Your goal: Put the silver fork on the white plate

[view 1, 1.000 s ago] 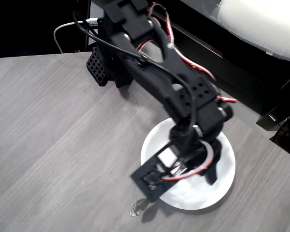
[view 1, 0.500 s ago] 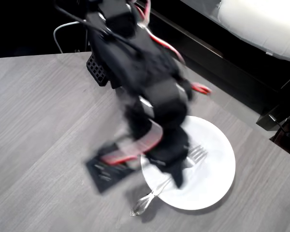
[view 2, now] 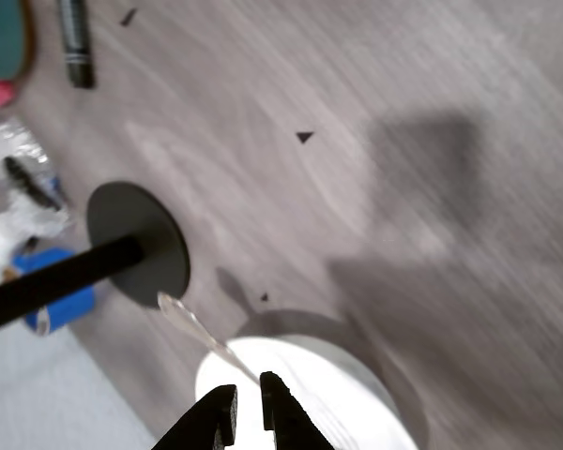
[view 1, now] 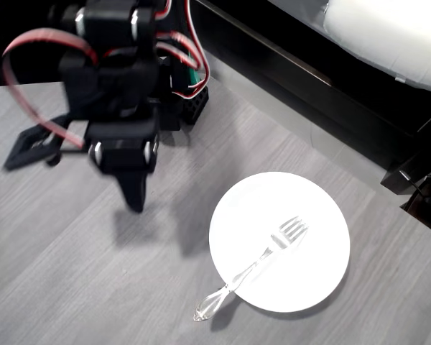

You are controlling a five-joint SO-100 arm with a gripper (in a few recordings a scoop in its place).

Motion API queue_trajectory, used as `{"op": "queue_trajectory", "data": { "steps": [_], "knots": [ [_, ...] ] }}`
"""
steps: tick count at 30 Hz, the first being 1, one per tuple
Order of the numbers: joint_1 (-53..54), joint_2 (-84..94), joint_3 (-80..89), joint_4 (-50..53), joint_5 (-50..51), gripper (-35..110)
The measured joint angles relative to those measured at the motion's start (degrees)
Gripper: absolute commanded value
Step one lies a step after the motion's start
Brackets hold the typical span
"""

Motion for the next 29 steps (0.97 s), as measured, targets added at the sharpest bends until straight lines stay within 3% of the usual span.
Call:
{"op": "queue_trajectory", "data": {
  "steps": [17, 29],
  "knots": [
    [-0.6, 37.8, 32.5, -0.8, 2.5, 0],
    [-0.4, 38.7, 46.2, -4.7, 3.0, 0]
  ]
}}
